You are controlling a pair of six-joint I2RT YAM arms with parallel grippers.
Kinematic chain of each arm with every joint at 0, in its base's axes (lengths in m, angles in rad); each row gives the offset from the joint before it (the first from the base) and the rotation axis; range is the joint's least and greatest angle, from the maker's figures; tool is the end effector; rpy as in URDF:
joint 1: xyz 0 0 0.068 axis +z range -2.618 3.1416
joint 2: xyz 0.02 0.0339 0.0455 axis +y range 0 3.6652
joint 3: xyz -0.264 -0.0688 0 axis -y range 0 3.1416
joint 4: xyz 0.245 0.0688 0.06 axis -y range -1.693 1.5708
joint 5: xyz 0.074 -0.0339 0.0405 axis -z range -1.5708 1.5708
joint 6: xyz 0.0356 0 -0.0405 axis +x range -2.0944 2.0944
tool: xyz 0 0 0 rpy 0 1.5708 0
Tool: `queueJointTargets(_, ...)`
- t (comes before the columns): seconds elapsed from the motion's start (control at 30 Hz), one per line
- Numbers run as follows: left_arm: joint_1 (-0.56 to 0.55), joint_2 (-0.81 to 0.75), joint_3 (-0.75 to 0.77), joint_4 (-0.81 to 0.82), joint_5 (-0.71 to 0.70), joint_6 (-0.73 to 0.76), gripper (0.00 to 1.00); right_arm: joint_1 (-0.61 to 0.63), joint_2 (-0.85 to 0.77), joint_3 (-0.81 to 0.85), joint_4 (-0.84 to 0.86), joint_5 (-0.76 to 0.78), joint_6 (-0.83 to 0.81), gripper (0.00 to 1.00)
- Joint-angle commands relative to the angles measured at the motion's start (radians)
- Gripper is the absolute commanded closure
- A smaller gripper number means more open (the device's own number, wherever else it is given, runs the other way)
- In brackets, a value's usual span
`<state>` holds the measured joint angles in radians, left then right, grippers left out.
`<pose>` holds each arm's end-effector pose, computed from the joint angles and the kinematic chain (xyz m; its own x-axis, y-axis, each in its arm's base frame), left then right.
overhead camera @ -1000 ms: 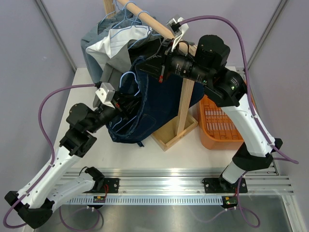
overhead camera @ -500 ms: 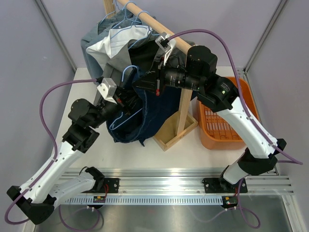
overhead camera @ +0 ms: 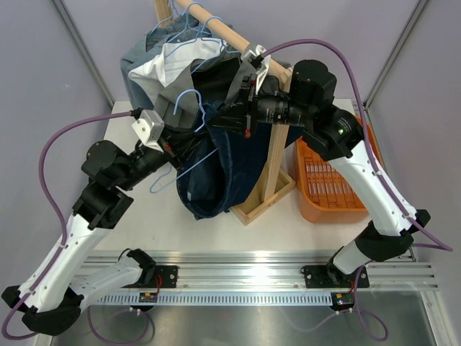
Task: Remove the skirt from the hanger
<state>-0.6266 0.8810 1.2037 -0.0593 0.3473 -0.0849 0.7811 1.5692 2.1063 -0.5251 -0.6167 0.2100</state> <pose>0.1299 -0.1090 0.4797 0.1408 -0.2004 -0.9695 0.8325 0.5540 0.0064 0.2003 0.2275 0.5556 -0.1970 0.0441 -0.9794 -0.9652 0.1666 0.2017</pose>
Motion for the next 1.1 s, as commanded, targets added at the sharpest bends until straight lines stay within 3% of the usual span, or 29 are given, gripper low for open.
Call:
queueJointTargets(0.0,-0.001,-0.068,0.111,-0.108,-0.008,0.117,1.00,-0.101,-0.020,0.029,0.019,-0.066,-0.054,1.00)
queueJointTargets(0.27,-0.001,-0.220,0.126,-0.526,-0.125,0.180,1.00,-0.155,0.002,0.070,-0.006,-0.034,-0.075,1.00)
queueJointTargets(0.37,-0.001,-0.250,0.145,-0.600,-0.163,0.174,1.00,-0.157,0.028,0.099,-0.018,0.014,-0.078,1.00)
queueJointTargets(0.47,-0.001,-0.287,0.181,-0.645,-0.226,0.178,1.00,-0.157,0.045,0.098,-0.021,-0.008,-0.084,1.00)
queueJointTargets(0.6,-0.001,-0.341,0.235,-0.663,-0.403,0.186,1.00,-0.155,0.054,0.066,-0.035,-0.164,-0.106,1.00)
queueJointTargets(0.7,-0.001,-0.347,0.261,-0.663,-0.507,0.182,1.00,-0.140,0.058,0.040,-0.116,-0.271,-0.193,1.00)
queueJointTargets(0.73,-0.001,-0.343,0.264,-0.660,-0.522,0.177,1.00,-0.129,0.061,0.043,-0.156,-0.279,-0.293,1.00)
queueJointTargets(0.8,-0.001,-0.327,0.261,-0.653,-0.531,0.171,1.00,-0.070,0.080,0.053,-0.302,-0.223,-0.404,1.00)
queueJointTargets(0.9,-0.002,-0.278,0.261,-0.636,-0.519,0.160,1.00,0.001,0.086,0.014,-0.389,-0.114,-0.549,1.00)
queueJointTargets(1.07,-0.002,-0.221,0.309,-0.646,-0.545,0.145,1.00,0.012,0.072,-0.124,-0.359,0.021,-0.592,1.00)
